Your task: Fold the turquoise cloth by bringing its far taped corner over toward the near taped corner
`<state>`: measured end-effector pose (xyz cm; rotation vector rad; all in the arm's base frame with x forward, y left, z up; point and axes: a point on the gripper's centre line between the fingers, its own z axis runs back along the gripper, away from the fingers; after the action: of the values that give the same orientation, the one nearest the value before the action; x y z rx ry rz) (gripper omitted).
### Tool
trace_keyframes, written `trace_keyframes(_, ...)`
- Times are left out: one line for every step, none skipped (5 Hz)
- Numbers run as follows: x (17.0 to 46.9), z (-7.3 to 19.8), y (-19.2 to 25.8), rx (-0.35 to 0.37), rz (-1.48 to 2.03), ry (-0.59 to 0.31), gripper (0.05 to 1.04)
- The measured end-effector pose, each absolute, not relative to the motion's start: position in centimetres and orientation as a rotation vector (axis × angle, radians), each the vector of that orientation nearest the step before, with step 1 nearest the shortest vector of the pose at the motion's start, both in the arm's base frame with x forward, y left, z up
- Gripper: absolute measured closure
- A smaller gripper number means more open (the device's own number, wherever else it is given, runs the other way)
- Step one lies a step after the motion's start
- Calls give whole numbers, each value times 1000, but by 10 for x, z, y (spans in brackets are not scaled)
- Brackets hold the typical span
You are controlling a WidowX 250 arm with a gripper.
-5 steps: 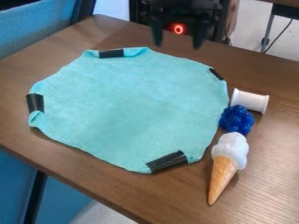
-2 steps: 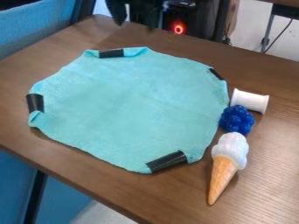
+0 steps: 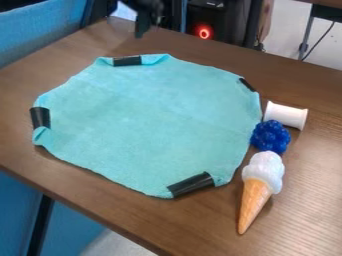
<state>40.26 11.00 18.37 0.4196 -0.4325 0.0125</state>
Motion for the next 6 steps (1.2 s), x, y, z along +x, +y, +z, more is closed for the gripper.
trace_keyframes(414, 161, 120, 477, -1, -404, 84)
trace_keyframes(423, 149, 128, 487, -5, -388, 84)
trace_keyframes(428, 127, 134, 499, -10, -340, 84)
trace_keyframes(433, 118, 138, 515, -13, -326, 84)
trace_keyframes(435, 108, 147, 537, 0, -306, 84)
trace_keyframes(440, 112, 151, 542, 6, -311, 84)
